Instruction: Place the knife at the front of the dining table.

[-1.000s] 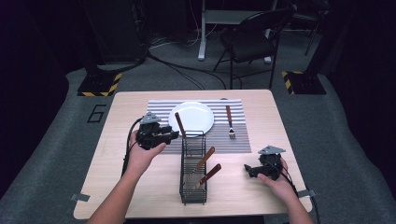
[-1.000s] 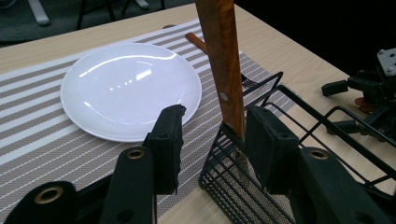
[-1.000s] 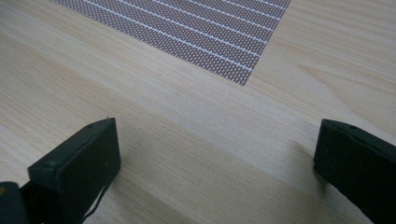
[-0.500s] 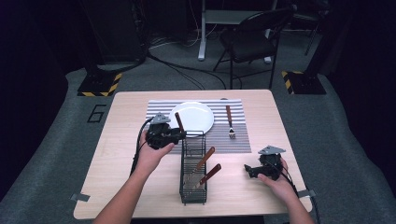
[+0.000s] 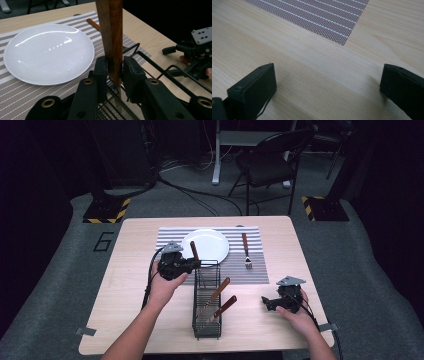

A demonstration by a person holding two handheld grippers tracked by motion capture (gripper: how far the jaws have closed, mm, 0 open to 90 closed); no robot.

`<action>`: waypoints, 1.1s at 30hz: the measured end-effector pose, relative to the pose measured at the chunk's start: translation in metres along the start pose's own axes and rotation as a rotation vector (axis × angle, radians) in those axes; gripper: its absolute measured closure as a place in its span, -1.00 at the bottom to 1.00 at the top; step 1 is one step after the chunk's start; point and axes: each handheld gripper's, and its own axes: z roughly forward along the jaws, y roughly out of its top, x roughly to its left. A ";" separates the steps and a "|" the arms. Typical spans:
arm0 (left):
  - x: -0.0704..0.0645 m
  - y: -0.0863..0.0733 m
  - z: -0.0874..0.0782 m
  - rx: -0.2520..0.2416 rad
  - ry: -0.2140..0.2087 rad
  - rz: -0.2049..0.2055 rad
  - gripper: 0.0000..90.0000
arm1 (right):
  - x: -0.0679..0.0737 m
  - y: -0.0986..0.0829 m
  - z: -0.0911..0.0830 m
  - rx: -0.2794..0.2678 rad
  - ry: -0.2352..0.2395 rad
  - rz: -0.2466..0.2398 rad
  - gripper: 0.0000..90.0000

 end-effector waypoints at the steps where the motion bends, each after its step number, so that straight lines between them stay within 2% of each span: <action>1: -0.002 0.000 0.000 -0.005 -0.005 0.006 0.67 | 0.000 0.000 0.000 0.000 -0.001 0.000 -1.00; 6: -0.009 -0.001 0.000 -0.013 -0.013 0.020 0.73 | 0.000 0.000 0.000 0.001 0.000 0.001 -1.00; 9: -0.014 -0.001 0.000 -0.013 -0.012 0.043 0.79 | 0.000 0.000 0.000 0.001 0.000 0.000 -1.00; 10: -0.017 -0.001 0.000 -0.012 -0.005 0.062 0.79 | 0.000 0.000 0.000 0.000 0.000 -0.002 -1.00; 14: -0.020 -0.001 0.000 -0.006 0.002 0.085 0.79 | 0.000 0.000 0.000 0.000 0.000 0.000 -1.00; 23: -0.025 0.005 -0.002 -0.004 -0.015 0.084 0.79 | 0.000 0.000 0.000 0.000 0.001 0.000 -1.00; 26: -0.026 0.010 -0.009 -0.006 -0.011 0.097 0.79 | 0.000 0.000 0.000 0.000 0.001 -0.001 -1.00; 29: -0.026 0.015 -0.013 -0.019 -0.016 0.083 0.79 | 0.000 0.000 0.000 0.000 0.001 -0.001 -1.00; 33: -0.027 0.022 -0.019 -0.018 -0.017 0.091 0.79 | 0.000 0.000 0.000 0.000 0.001 -0.001 -1.00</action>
